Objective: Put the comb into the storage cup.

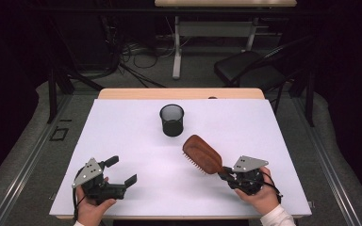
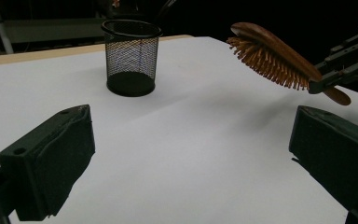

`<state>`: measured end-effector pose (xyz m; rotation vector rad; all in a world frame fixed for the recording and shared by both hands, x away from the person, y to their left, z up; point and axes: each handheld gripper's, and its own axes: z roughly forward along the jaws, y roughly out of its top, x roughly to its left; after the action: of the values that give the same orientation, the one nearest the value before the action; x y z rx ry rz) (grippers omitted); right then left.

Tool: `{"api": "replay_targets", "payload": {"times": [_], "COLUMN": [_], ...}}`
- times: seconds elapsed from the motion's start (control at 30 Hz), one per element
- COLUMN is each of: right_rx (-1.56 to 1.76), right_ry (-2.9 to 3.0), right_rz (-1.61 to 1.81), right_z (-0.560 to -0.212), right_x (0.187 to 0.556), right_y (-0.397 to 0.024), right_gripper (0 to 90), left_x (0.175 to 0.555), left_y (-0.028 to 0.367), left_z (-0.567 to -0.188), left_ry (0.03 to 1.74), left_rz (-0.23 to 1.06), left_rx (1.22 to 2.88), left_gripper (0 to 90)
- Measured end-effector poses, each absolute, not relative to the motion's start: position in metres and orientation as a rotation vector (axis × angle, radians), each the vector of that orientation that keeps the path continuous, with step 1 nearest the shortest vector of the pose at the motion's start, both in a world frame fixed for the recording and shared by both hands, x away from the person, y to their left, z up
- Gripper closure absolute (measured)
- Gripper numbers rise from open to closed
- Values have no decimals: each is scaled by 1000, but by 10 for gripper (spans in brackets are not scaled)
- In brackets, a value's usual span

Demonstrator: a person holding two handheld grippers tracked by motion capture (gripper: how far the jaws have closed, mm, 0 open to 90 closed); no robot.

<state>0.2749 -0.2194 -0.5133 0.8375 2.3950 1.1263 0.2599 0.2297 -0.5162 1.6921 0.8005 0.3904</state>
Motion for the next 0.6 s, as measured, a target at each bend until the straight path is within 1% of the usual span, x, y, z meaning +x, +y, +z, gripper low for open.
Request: {"api": "replay_targets", "payload": {"times": [0.6], "right_rx": [790], "right_ry": [2339], "right_rz": [1173], "right_z": [-503], "right_x": [285], "right_y": [-196], "right_gripper": [727], "left_x": [262], "left_y": [229], "left_z": [-517], "left_ry": [796], "left_rz": [381], "left_rx": [1692], "left_gripper": [4]}}
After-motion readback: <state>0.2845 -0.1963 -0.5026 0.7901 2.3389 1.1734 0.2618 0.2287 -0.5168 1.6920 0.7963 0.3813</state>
